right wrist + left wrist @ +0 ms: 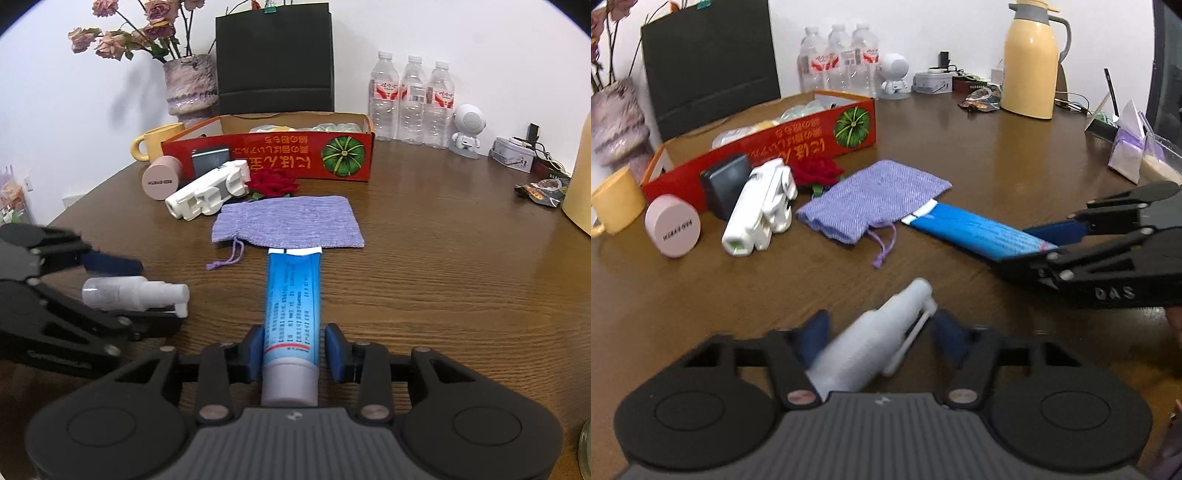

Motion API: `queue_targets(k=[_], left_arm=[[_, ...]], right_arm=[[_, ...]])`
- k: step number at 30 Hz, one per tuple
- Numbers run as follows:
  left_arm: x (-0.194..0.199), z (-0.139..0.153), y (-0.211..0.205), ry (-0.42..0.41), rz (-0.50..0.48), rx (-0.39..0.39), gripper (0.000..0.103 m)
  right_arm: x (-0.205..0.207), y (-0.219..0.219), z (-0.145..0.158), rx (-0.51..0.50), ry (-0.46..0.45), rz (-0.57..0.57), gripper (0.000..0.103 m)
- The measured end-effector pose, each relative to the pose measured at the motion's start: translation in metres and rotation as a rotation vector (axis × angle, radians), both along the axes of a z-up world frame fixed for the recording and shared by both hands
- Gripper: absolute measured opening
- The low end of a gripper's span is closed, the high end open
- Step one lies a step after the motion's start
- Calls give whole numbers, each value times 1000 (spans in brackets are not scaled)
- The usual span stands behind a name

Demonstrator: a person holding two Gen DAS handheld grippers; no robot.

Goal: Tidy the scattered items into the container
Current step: 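Carry the white spray bottle with the left tool while the right tool carries the toothpaste into the box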

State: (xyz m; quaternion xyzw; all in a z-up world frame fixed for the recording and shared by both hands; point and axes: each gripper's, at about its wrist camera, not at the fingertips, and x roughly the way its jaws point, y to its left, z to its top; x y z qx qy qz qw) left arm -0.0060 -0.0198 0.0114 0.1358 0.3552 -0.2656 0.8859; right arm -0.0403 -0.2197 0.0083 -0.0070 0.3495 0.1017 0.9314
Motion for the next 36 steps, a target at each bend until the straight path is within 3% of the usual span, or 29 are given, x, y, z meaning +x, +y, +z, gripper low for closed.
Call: queue_targets(k=[2,3,6,7,8,9,14,16,20,21,23,31,36], left_arm=[[-7,1,2,28,5,-17,32],[-12,2,3,32,13,-23,33],[-22,-1,4,-6,25,8,49],[-24,-2,5,-7,32,-4,48],[-24,-2,7,-2,40,-28,37],[-24,-3,9,4,49,-52,32],[-26,0,9,-3,89,-81,31],[-26,7,13,-9,103,-111,31],[-25,20,21,-20,131,-172,31],[-25,24,23,-26,137,-186,31],[-24,30,27,-33,146,-211,31],[-18,36,33,-16,199,-268,31],[-13,37,36,-7,232,-297,31]], right_arm=[[0,0,0,-4,0,-4,34],[1,1,0,-9,0,-5,34],[3,5,-1,-21,-6,-2,36],[3,6,-2,-22,-8,-1,36],[4,7,-2,-22,-11,0,37],[4,7,-2,-21,-15,0,38],[3,10,-2,-27,-18,-2,40],[3,10,-1,-14,-19,-2,51],[2,8,-1,14,-28,-2,51],[3,8,-2,18,-26,-5,49],[5,9,-3,7,-33,-21,31],[-1,3,-2,38,-43,-36,31],[-11,2,14,51,-95,-32,31]])
